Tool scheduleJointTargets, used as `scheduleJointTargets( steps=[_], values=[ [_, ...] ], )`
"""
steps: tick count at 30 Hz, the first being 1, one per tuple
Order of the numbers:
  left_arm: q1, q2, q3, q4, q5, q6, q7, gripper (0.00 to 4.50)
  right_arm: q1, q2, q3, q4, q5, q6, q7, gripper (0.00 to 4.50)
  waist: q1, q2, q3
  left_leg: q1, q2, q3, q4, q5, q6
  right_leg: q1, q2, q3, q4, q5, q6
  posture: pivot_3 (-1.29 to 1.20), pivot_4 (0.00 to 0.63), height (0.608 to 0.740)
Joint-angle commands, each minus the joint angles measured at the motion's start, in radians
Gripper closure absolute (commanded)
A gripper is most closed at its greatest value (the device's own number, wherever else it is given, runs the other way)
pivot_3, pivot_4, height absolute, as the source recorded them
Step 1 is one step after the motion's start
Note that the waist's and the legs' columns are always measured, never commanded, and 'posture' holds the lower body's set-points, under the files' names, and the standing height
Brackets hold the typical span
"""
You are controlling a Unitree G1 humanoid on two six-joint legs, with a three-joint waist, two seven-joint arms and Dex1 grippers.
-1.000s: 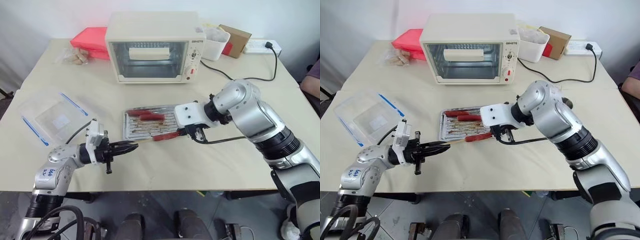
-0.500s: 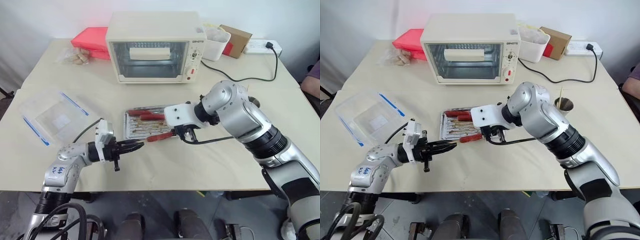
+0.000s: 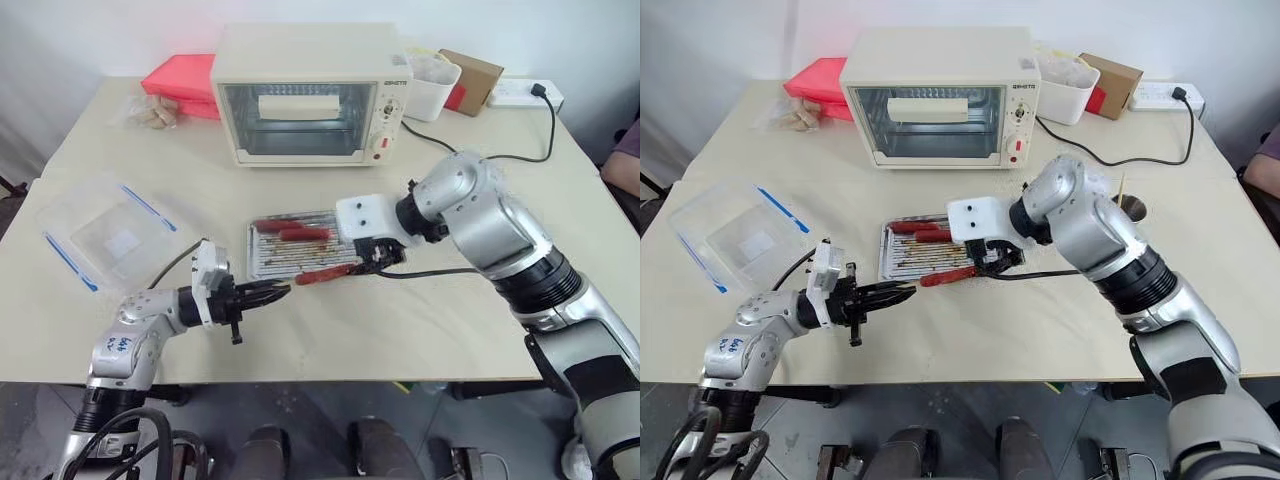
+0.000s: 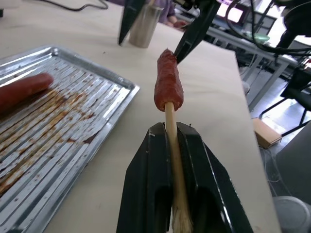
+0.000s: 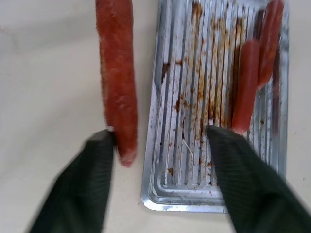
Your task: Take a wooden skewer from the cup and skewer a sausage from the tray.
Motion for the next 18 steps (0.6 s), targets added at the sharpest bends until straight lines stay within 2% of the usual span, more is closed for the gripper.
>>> scheduleJointTargets(
  steps=[1,3,8,13,18],
  values=[
    [0.057,0.045,0.093,-0.064,-0.059,0.003,-0.001,4.37,0.047,-0.058,-0.131,-0.049,0.128,-0.05,0.043,0.43,0.0,0.0,0.0,0.0,0.0,0.0,0.0,0.0,0.0,0.001,0.0,0.0,0.0,0.0,0.0,0.0,0.15,0.74],
    [0.097,0.066,0.147,-0.085,-0.088,0.014,0.01,4.37,0.099,-0.092,-0.19,-0.067,0.19,-0.09,0.056,0.02,0.001,0.0,0.0,0.0,0.0,-0.001,0.0,0.0,0.0,0.001,0.0,-0.001,-0.001,0.0,0.0,0.0,0.15,0.74],
    [0.195,0.067,0.329,-0.129,-0.183,0.046,0.105,4.37,0.236,-0.095,-0.341,-0.073,0.346,-0.189,0.039,0.02,0.001,0.0,0.0,0.0,-0.001,-0.001,0.0,0.0,0.001,0.002,-0.001,-0.001,-0.002,0.0,0.0,0.0,0.15,0.74],
    [0.272,-0.031,0.535,-0.235,-0.308,0.047,0.346,4.37,0.378,0.065,-0.514,-0.091,0.539,-0.352,-0.072,0.02,0.0,-0.001,0.0,0.001,0.0,-0.001,-0.001,0.0,0.001,0.003,-0.001,-0.001,-0.003,0.0,0.0,0.0,0.15,0.74],
    [0.351,-0.165,0.642,-0.318,-0.279,-0.026,0.591,4.37,0.427,0.202,-0.604,-0.086,0.659,-0.388,-0.212,0.02,0.003,-0.001,0.0,0.001,-0.001,-0.001,0.0,0.0,0.001,0.004,-0.002,-0.001,-0.002,0.0,0.0,0.0,0.15,0.74]
  ],
)
